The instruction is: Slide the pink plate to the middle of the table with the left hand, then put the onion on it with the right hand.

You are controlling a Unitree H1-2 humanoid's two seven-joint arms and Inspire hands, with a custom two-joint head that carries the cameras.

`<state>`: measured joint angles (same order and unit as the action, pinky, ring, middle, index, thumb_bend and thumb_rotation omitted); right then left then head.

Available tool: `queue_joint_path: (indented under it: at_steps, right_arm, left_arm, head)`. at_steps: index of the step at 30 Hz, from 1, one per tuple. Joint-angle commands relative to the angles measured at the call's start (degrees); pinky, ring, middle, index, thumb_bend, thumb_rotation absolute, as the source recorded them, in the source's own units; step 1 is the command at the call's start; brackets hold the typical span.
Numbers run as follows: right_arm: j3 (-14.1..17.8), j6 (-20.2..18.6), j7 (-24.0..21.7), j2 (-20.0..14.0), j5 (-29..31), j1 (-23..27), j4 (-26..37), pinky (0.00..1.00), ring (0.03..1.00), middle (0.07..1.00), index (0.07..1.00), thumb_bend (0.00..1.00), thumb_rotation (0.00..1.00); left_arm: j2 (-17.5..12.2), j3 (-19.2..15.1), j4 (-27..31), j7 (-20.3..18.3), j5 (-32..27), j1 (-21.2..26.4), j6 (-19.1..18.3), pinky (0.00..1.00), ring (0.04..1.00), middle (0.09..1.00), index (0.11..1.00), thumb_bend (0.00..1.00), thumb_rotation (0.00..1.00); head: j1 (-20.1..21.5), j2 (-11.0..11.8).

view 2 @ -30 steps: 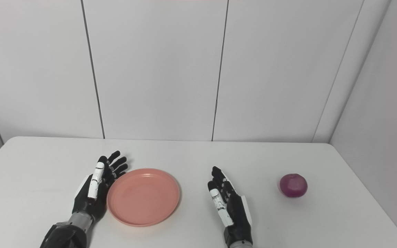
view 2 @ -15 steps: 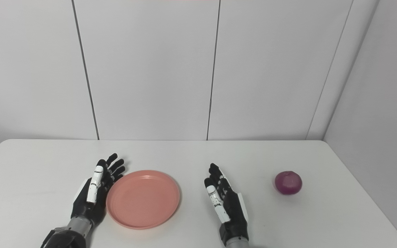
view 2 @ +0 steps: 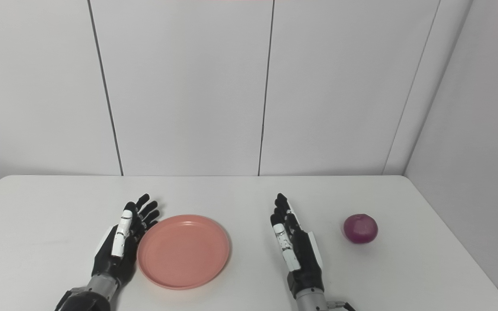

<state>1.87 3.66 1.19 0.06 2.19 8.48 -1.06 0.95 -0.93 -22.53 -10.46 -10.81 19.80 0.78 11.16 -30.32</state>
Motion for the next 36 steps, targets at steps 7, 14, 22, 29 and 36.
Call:
queue_joint_path:
  at_steps: [7, 14, 22, 29, 36]
  right_arm:
    - [3.11, 2.3, 0.78, -1.38, 1.52, 4.16, 3.37, 1.0, 0.977, 0.96, 0.969, 0.52, 0.8]
    - [4.32, 1.6, 1.17, -3.09, 1.32, 5.06, 3.94, 1.0, 0.992, 0.966, 0.966, 0.54, 0.73]
    - [5.87, 1.36, 3.96, -5.63, -3.63, 6.63, 3.57, 1.0, 0.985, 0.959, 0.972, 0.55, 0.67]
    - [5.81, -1.88, 7.88, -8.18, -14.39, 7.42, 5.01, 0.91, 0.934, 0.937, 0.957, 0.63, 0.59]
    - [5.77, -4.75, 8.92, -11.49, -21.51, 7.97, 5.49, 0.89, 0.922, 0.931, 0.95, 0.7, 0.44]
  left_arm:
    - [1.4, 1.54, 0.85, 0.21, 0.85, -1.53, -0.56, 0.94, 0.937, 0.936, 0.932, 0.56, 1.0]
    - [2.59, 2.25, 2.66, 1.67, 2.03, -2.24, -1.66, 0.93, 0.938, 0.929, 0.929, 0.55, 1.0]
    - [2.69, 2.72, 3.0, 1.93, 2.51, -2.95, -1.18, 0.92, 0.932, 0.925, 0.917, 0.54, 1.0]
    - [2.0, 2.41, 3.08, 1.2, 1.95, -3.03, -1.55, 0.92, 0.937, 0.931, 0.925, 0.54, 1.0]
    - [1.62, 2.29, 2.93, 0.48, 1.25, -2.93, -1.48, 0.93, 0.935, 0.933, 0.928, 0.53, 1.0]
  head:
    - [-0.23, 0.22]
    - [-0.1, 0.38]
    - [0.99, 0.83]
    - [4.16, 1.15]
    - [4.86, 0.95]
